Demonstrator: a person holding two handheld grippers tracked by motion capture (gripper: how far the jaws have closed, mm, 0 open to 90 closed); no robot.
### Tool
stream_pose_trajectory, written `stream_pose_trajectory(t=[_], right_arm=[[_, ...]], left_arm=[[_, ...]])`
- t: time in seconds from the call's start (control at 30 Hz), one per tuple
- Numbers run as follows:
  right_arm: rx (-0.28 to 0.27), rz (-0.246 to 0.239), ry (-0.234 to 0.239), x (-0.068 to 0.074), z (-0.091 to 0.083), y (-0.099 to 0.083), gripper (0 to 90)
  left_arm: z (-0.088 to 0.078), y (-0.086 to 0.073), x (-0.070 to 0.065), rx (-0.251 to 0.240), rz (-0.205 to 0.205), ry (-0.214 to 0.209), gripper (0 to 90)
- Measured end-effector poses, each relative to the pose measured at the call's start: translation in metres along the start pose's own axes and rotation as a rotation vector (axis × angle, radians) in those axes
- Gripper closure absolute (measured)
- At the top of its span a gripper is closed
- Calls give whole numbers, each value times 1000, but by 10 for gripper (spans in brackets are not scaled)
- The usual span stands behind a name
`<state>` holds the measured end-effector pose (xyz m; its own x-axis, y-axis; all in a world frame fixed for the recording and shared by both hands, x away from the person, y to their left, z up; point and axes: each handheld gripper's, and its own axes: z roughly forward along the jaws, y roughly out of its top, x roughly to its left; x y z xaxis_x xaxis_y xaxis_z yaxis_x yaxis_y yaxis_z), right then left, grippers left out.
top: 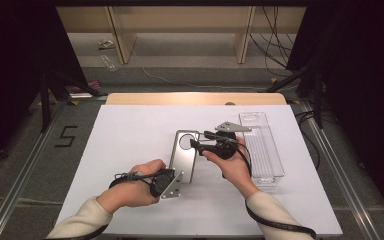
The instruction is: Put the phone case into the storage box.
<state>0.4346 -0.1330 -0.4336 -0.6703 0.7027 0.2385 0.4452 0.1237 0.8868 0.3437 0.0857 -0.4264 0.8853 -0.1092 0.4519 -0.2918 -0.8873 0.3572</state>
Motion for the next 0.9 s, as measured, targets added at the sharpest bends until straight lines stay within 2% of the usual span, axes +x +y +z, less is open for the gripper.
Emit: stream_pose_trajectory(t=[0.33,0.6,0.9], right_arm=[[17,21,18,-2,5,-1,437],[33,29,42,-1,5,-1,582],[41,55,54,3,1,3,668]], left_arm=[[0,1,0,-3,2,0,888],[0,2,-1,-7,11,-2,888],[7,1,-3,-9,9,-13,888]])
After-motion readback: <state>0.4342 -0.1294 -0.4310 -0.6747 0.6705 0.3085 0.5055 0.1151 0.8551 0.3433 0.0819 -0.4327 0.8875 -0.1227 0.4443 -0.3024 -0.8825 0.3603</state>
